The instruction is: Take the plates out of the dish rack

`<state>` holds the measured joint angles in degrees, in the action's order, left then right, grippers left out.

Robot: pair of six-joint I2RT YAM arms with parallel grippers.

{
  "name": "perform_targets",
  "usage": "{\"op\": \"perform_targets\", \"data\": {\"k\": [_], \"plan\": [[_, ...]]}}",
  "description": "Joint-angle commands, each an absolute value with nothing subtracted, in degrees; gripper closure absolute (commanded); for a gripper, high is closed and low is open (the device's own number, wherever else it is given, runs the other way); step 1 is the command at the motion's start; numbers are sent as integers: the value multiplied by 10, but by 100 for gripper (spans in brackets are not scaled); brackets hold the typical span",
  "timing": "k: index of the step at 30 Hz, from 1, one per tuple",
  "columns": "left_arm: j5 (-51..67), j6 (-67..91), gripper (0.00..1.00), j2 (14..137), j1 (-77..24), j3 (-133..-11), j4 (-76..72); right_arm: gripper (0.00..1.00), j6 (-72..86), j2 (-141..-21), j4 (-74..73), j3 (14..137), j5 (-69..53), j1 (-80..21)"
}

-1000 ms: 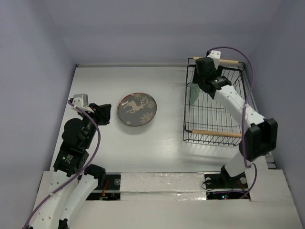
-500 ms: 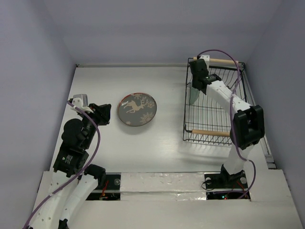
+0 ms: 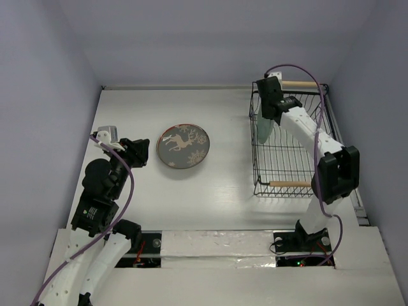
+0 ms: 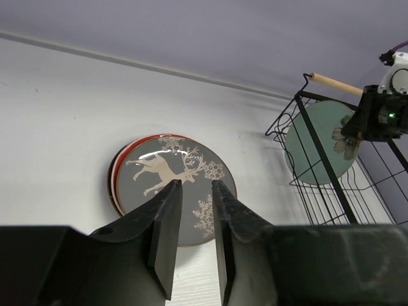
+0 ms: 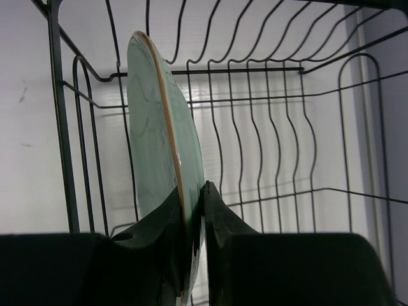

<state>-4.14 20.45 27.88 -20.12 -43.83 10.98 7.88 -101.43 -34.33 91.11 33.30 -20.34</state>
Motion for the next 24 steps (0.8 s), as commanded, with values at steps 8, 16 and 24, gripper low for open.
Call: {"op": "perform_targets", "data": {"k": [8,16,24], "plan": [[-37,204,65,272,-198,-434,88,100,52,-870,-338,993,359,-202],[-40,203,55,273,-198,-435,85,100,161,-729,-257,930,224,-232],[-40,204,45,277,-192,-434,87,100,308,-835,-83,890,20,-359]]}}
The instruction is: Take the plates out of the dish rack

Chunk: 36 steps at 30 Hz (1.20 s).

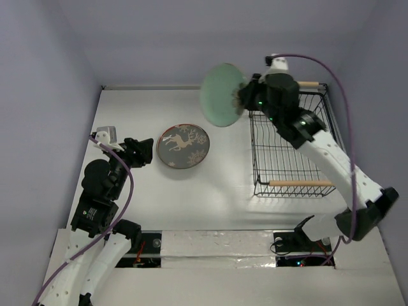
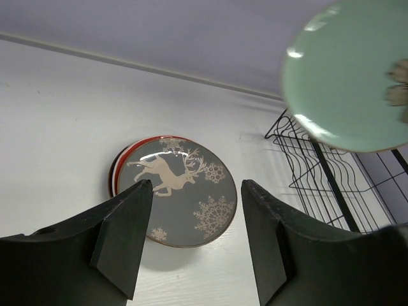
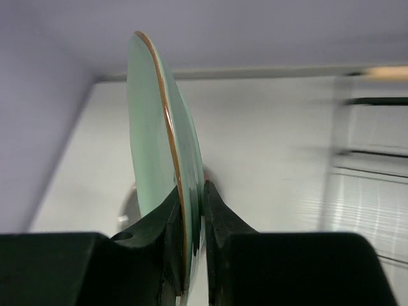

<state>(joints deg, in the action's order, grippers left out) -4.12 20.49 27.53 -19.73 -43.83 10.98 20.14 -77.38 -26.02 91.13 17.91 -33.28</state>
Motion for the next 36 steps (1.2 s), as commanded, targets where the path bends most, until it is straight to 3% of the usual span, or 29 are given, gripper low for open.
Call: {"op": "perform_targets", "data": {"k": [1,9,23,29,30,33,34,36], "plan": [[-41,203,45,276,-192,-434,89,100,320,-855,-75,894,12,-367],[-43,204,45,275,-192,-434,90,100,429,-1008,25,903,4,-413],[-37,203,45,279,-192,-433,87,97,529,-1070,133,783,-26,-413],[-37,202,45,279,-192,-433,86,75,536,-1073,138,737,-26,-413],[-38,203,45,279,-192,-434,86,75,536,-1073,138,737,-25,-413],[-39,203,45,278,-192,-434,87,57,516,-1065,99,739,-4,-413],[-39,203,45,278,-192,-434,88,43,498,-1059,71,744,0,-418],[-39,203,45,277,-192,-434,88,31,477,-1055,39,753,39,-418]]}}
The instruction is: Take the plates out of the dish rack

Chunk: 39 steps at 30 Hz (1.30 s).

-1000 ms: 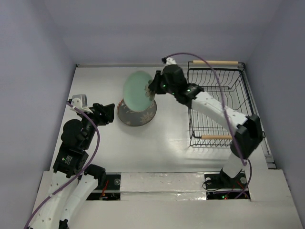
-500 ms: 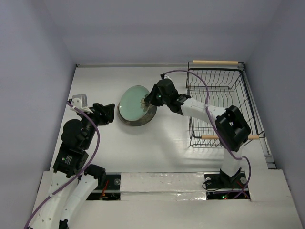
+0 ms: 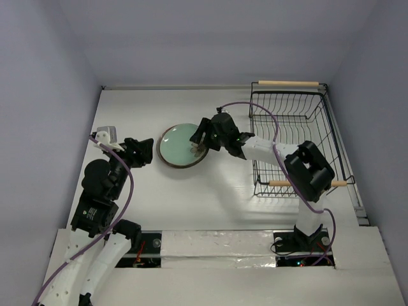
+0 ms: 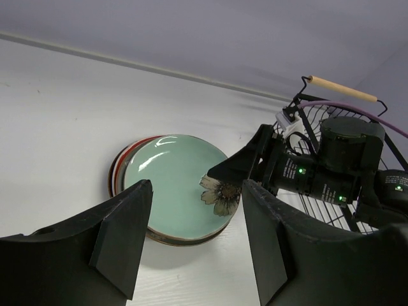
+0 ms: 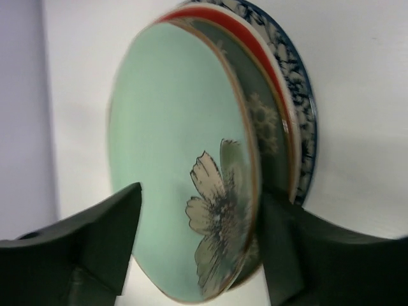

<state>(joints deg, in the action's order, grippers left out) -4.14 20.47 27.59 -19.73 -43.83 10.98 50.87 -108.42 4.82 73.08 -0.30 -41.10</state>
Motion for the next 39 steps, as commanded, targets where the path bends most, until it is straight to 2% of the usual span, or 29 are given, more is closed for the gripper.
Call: {"op": "perform_targets", "data": {"k": [1,3,4,5,7,13,15,18,19,20,21,26,28,30,33,34,36,39], "plan": [[-39,203,45,277,-192,-434,87,23,453,-1054,4,760,50,-424],[-39,203,44,277,-187,-434,86,15,431,-1051,-37,783,88,-429],[-39,202,44,277,-187,-434,86,6,411,-1051,-69,790,104,-435],[-40,201,44,277,-187,-434,86,1,402,-1054,-86,808,119,-441],[-41,200,44,274,-187,-435,86,0,375,-1061,-146,830,165,-441],[-40,201,44,275,-187,-435,90,0,345,-1027,-175,824,213,-452],[-40,200,43,276,-187,-435,89,4,341,-1003,-174,817,217,-458],[-40,200,40,277,-187,-436,91,25,327,-944,-171,802,225,-464],[-40,198,39,276,-187,-437,91,63,320,-910,-171,800,229,-464],[-40,197,37,275,-187,-437,91,86,316,-891,-171,792,232,-464],[-42,196,34,274,-187,-438,94,100,315,-871,-173,787,236,-464],[-33,190,27,270,-187,-437,96,100,279,-685,-141,727,243,-464],[-33,194,21,271,-187,-437,92,100,260,-624,-130,697,254,-469],[-26,197,18,274,-187,-456,95,96,251,-537,-131,679,271,-469],[-23,200,15,286,-187,-506,104,56,236,-423,-140,656,315,-469],[-19,200,15,291,-187,-519,105,27,233,-397,-139,642,339,-469],[-17,199,13,293,-187,-553,102,2,231,-351,-138,628,358,-469],[-22,198,12,292,-187,-582,101,0,229,-289,-133,602,375,-469]]}}
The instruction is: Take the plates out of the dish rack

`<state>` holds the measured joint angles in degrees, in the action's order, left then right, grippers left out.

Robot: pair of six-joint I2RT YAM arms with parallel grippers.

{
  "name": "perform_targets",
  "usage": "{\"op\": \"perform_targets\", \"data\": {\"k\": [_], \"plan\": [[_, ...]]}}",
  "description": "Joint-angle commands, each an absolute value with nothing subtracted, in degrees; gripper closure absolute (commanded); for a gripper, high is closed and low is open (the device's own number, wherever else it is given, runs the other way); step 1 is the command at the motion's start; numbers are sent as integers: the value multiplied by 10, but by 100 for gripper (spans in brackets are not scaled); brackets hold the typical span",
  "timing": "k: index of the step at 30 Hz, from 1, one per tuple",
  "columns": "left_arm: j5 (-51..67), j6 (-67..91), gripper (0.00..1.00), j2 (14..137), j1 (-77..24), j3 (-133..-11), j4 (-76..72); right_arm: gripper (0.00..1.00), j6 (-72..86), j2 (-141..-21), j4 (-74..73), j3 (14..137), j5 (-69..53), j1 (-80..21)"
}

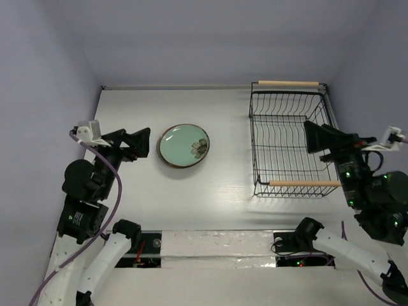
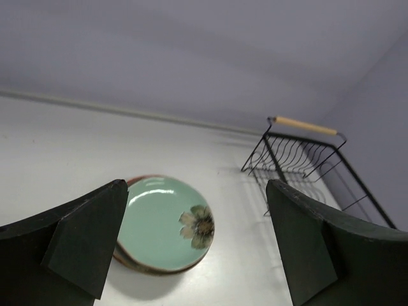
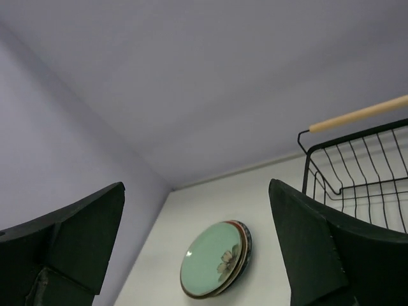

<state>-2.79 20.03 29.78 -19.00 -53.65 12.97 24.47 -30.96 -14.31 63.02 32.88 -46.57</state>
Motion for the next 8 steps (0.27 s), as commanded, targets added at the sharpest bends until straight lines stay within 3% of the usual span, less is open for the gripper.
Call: {"op": "perform_targets", "data": {"k": [1,6,8], "plan": [[-24,199,12,292,-187,-585,100,0,229,-271,-129,596,376,-469],[-57,207,11,279,-187,-583,109,0,229,-253,-115,561,374,-469],[-67,213,6,275,-187,-583,117,0,232,-262,-122,564,372,-469]]}}
